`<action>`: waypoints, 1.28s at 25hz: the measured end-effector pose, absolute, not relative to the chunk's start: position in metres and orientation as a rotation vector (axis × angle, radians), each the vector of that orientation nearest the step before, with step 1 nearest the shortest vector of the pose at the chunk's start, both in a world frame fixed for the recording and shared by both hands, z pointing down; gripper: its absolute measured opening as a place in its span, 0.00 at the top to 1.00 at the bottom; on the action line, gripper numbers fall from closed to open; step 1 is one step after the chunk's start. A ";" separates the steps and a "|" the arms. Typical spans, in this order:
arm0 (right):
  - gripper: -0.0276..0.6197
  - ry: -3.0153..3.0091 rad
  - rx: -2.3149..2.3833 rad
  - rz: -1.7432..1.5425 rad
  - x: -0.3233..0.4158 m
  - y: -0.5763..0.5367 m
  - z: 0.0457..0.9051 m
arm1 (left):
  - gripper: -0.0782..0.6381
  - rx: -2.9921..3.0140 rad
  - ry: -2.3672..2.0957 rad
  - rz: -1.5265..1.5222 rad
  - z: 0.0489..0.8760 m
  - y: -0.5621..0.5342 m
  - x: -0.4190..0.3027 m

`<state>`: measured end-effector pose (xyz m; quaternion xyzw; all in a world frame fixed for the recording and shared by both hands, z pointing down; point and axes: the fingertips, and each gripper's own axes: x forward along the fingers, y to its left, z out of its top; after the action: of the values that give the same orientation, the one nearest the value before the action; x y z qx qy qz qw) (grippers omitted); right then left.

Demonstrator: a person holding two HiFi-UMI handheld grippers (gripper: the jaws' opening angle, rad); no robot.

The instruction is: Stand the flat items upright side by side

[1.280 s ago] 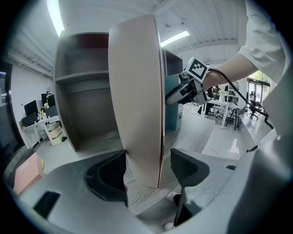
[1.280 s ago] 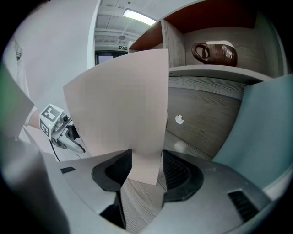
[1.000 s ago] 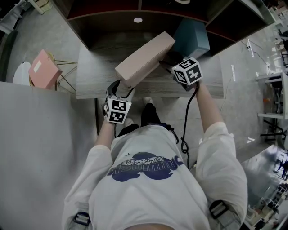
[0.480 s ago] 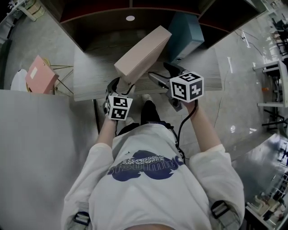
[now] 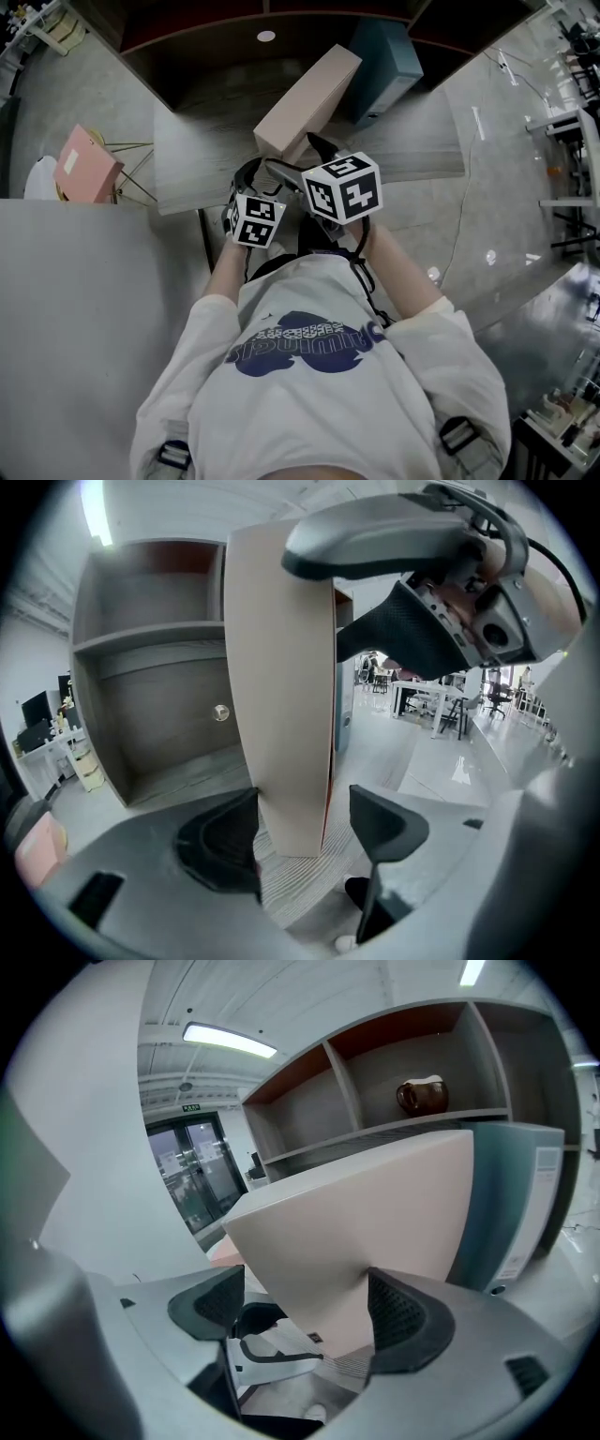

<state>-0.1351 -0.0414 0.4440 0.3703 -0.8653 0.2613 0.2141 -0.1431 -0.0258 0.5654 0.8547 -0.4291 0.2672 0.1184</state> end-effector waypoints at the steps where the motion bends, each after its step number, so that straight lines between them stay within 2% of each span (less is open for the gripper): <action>1: 0.37 -2.382 1.057 0.719 -0.131 -0.044 0.446 | 0.45 2.512 -1.237 0.784 0.565 -0.025 -0.140; 7: 0.36 -2.340 1.142 0.756 -0.111 -0.053 0.445 | 0.45 2.579 -1.160 0.818 0.561 -0.020 -0.134; 17: 0.36 -2.339 1.036 0.709 -0.100 -0.049 0.447 | 0.45 2.708 -1.076 0.773 0.518 -0.033 -0.172; 21: 0.36 -2.324 0.985 0.682 -0.093 -0.046 0.447 | 0.45 2.749 -1.025 0.766 0.495 -0.044 -0.158; 28: 0.37 -2.283 0.923 0.639 -0.056 -0.042 0.435 | 0.45 2.817 -0.908 0.807 0.490 -0.042 -0.102; 32: 0.36 -2.257 0.907 0.634 -0.048 -0.042 0.438 | 0.45 2.827 -0.873 0.820 0.495 -0.041 -0.094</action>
<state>-0.0481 -0.0416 0.4383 0.3433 -0.8540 0.2398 0.3087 -0.0945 -0.0410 0.4950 0.9202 -0.2841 0.2670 0.0356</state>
